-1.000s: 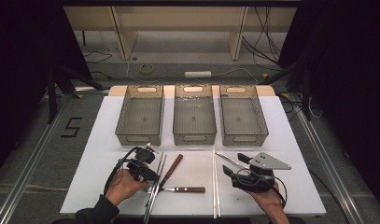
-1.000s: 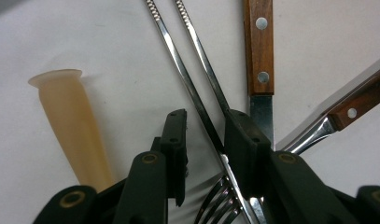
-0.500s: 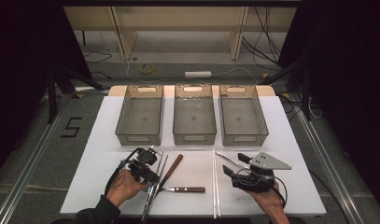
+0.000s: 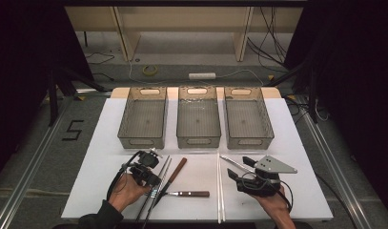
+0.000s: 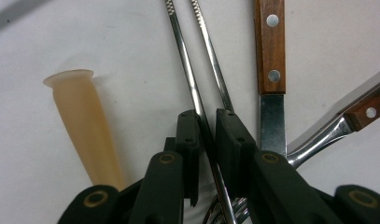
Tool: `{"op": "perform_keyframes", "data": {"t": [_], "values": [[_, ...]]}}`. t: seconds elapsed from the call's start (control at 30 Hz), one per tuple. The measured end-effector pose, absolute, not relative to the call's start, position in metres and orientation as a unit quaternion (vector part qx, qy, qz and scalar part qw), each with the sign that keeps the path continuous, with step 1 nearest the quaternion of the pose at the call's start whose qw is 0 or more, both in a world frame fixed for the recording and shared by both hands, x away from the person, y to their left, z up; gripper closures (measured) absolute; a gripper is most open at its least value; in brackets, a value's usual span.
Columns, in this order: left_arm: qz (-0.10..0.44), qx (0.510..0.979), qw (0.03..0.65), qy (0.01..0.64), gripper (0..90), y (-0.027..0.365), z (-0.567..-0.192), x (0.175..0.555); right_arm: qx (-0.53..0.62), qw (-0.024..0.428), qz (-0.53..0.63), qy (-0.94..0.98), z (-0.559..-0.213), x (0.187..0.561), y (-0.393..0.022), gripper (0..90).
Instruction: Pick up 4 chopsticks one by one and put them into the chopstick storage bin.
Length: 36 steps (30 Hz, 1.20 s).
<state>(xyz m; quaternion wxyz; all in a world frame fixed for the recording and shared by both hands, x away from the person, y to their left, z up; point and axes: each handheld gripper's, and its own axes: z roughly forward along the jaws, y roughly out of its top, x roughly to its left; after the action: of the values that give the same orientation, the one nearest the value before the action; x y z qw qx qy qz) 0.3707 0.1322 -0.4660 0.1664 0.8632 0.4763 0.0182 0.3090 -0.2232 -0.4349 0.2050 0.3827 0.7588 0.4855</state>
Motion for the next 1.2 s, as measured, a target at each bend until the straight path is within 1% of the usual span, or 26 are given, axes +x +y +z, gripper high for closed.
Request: {"op": "perform_keyframes", "data": {"t": [0.5,0.9,1.2], "values": [[0.006,0.848,0.19,0.494,83.8,0.135,-0.466,0.372,0.38,0.204,0.488,0.759,-0.435,0.309,-0.223,29.5],[0.017,0.843,0.212,0.495,85.4,0.139,-0.46,0.373,0.374,0.204,0.49,0.76,-0.434,0.309,-0.223,29.5],[0.025,0.836,0.264,0.48,85.5,0.146,-0.438,0.371,0.373,0.203,0.492,0.76,-0.434,0.309,-0.222,29.5]]}}
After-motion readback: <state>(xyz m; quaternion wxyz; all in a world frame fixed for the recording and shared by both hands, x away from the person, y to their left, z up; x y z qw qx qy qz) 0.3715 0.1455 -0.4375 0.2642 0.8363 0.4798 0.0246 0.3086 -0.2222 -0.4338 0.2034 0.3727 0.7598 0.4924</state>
